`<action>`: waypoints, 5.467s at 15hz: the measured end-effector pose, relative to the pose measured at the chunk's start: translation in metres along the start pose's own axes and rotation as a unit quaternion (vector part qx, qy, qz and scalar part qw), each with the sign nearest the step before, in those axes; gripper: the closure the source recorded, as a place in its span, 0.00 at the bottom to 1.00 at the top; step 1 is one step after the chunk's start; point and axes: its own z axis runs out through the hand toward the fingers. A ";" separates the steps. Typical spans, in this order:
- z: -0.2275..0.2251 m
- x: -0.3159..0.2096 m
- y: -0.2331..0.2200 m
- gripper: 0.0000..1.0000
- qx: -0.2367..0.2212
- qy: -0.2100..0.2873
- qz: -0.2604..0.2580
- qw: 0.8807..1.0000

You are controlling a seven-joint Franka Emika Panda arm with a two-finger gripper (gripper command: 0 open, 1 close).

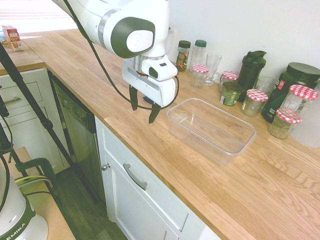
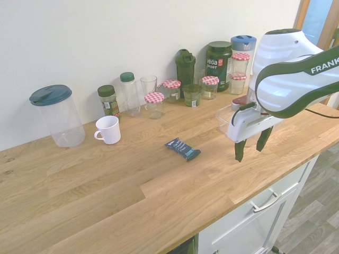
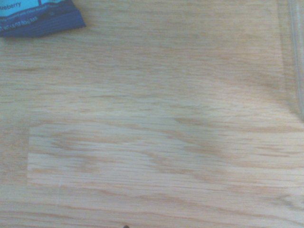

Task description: Put the protein bar into the container

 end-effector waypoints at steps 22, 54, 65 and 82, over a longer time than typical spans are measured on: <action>-0.022 -0.020 -0.180 0.00 -0.038 0.092 -0.085 0.991; 0.051 0.033 -0.234 1.00 -0.034 0.014 -0.097 0.995; -0.009 0.033 -0.214 1.00 -0.020 0.032 -0.088 0.995; -0.095 0.120 0.010 1.00 0.020 0.041 0.010 0.999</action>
